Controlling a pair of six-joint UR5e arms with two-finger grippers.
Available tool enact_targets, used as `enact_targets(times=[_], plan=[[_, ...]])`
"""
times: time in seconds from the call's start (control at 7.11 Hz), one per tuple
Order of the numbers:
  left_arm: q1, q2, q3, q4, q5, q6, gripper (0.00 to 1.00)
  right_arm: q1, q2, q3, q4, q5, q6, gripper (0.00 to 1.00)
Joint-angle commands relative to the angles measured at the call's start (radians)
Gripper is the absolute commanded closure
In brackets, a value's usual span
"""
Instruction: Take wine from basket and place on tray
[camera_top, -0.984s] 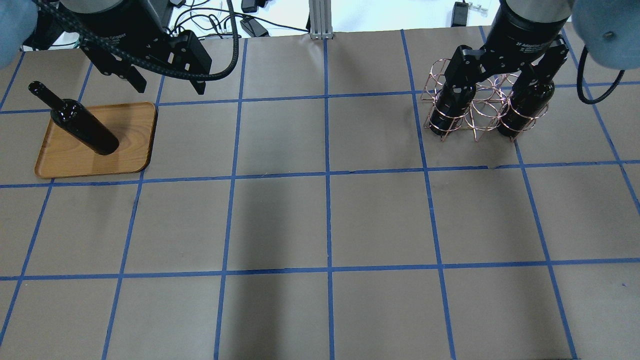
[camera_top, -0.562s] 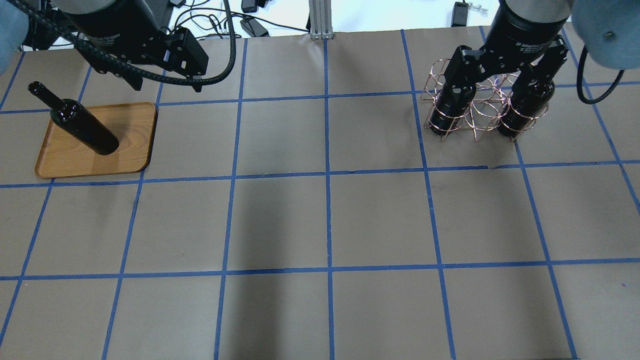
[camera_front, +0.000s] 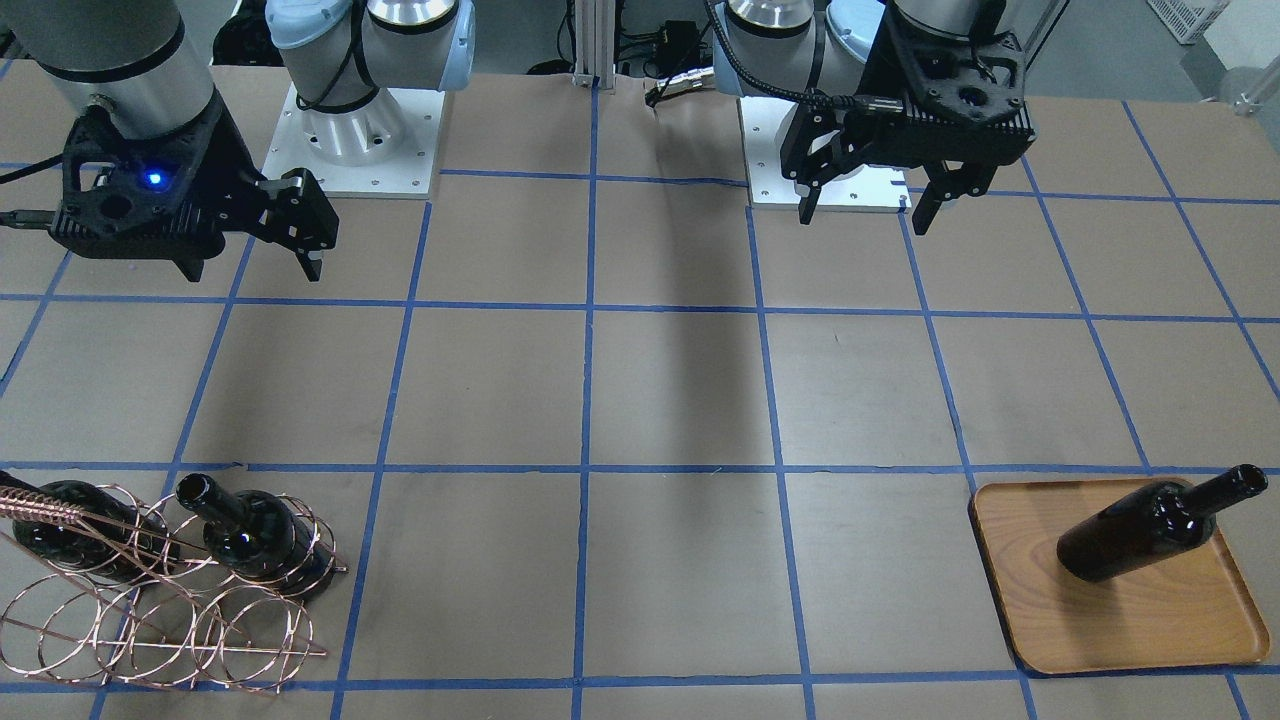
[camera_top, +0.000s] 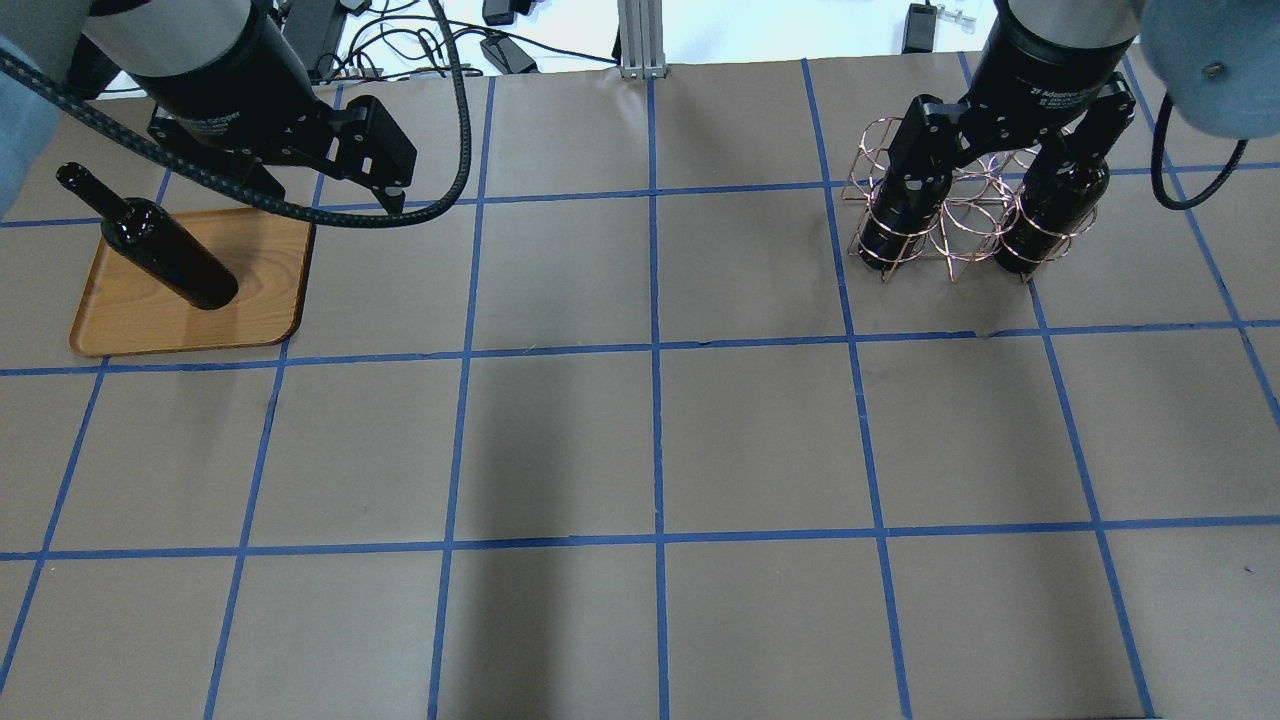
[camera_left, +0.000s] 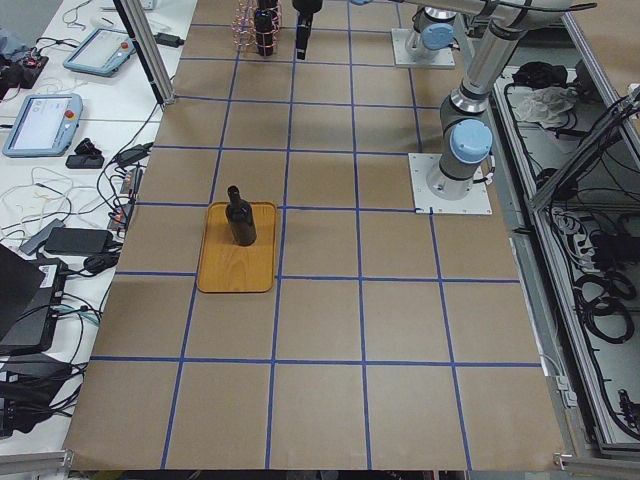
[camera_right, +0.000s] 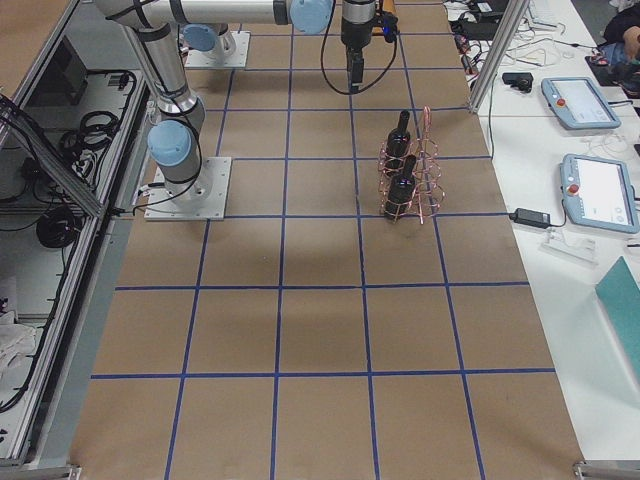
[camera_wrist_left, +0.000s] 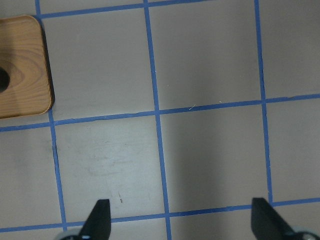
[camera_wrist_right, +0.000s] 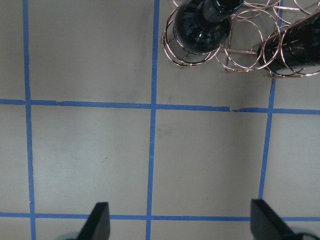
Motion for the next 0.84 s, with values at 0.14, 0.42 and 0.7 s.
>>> enact_targets(times=[0.14, 0.42, 0.7], plan=[[0.000, 0.001, -0.003, 0.002, 0.001, -0.002, 0.00, 0.002, 0.000, 0.000, -0.001, 0.001, -0.001, 0.00], [0.000, 0.001, -0.005, 0.005, 0.001, -0.003, 0.00, 0.002, 0.003, -0.001, -0.005, -0.011, -0.003, 0.00], [0.000, 0.001, -0.005, 0.010, 0.001, -0.003, 0.00, 0.002, 0.001, 0.000, -0.004, 0.001, -0.003, 0.00]])
